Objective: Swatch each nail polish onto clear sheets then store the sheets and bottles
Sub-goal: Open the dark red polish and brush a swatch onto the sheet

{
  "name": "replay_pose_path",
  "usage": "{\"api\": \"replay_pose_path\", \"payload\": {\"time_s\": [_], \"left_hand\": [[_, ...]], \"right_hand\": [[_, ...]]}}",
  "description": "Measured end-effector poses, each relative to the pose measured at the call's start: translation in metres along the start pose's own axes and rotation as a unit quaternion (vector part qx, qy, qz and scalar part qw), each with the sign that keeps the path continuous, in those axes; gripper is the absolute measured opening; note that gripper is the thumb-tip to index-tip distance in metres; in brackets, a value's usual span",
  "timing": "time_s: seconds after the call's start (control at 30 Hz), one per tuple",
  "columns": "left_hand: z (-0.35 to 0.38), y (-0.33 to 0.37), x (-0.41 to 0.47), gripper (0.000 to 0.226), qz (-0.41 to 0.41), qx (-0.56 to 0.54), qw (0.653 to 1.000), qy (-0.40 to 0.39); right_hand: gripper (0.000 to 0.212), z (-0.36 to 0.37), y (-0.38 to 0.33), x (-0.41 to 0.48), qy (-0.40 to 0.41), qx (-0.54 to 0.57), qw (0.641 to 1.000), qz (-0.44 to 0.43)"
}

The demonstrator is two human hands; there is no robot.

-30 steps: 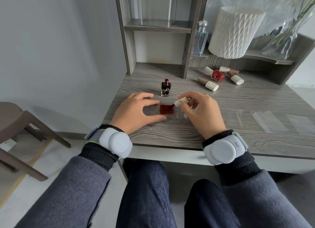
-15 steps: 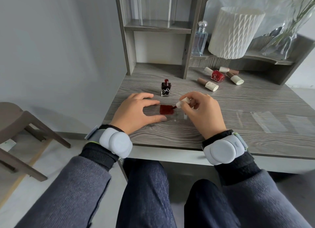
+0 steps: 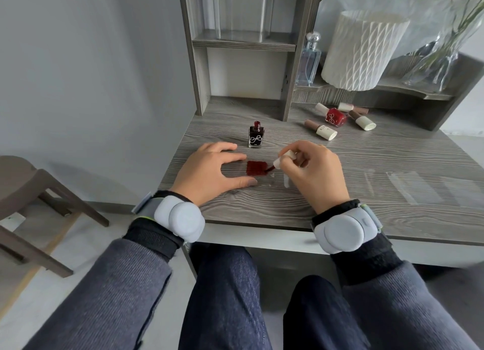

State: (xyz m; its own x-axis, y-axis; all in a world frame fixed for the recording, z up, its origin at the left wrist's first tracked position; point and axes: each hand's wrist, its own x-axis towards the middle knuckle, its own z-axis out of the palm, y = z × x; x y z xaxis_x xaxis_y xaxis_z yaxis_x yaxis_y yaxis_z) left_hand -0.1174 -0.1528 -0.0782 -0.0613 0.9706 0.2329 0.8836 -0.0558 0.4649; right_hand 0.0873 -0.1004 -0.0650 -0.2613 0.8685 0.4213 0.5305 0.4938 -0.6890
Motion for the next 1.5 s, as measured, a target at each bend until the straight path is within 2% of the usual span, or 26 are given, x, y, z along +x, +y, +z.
{"api": "replay_pose_path", "payload": {"time_s": [0.2, 0.4, 0.7, 0.93, 1.1, 1.23, 1.33, 1.5], "left_hand": [[0.0, 0.0, 0.0, 0.077, -0.002, 0.001, 1.0, 0.0], [0.001, -0.001, 0.0, 0.079, -0.001, -0.001, 1.0, 0.002], [0.0, 0.0, 0.0, 0.078, 0.001, 0.004, 1.0, -0.002], [0.001, 0.0, 0.0, 0.081, 0.004, 0.021, 1.0, -0.004], [-0.001, 0.001, 0.0, 0.074, 0.0, 0.021, 1.0, -0.009], [-0.005, 0.005, -0.002, 0.085, -0.023, -0.022, 0.999, -0.02], [-0.007, 0.004, 0.001, 0.086, -0.067, -0.098, 0.993, -0.02], [-0.007, 0.014, 0.011, 0.053, -0.078, -0.208, 0.973, 0.066]], "right_hand": [[0.006, 0.0, 0.001, 0.0, 0.013, -0.01, 1.0, -0.004], [0.022, -0.001, -0.001, -0.001, -0.004, -0.018, 1.0, 0.0], [0.018, -0.003, -0.004, -0.001, 0.043, 0.012, 0.999, 0.018], [0.013, -0.004, -0.005, -0.001, 0.049, 0.023, 0.998, 0.013], [0.011, -0.005, -0.004, -0.002, 0.055, 0.032, 0.998, 0.013], [0.008, -0.005, -0.004, -0.001, 0.06, 0.033, 0.998, 0.007], [0.008, -0.007, -0.003, 0.0, 0.069, 0.039, 0.997, 0.003], [0.007, -0.006, -0.003, 0.001, 0.085, 0.062, 0.994, -0.001]]}}
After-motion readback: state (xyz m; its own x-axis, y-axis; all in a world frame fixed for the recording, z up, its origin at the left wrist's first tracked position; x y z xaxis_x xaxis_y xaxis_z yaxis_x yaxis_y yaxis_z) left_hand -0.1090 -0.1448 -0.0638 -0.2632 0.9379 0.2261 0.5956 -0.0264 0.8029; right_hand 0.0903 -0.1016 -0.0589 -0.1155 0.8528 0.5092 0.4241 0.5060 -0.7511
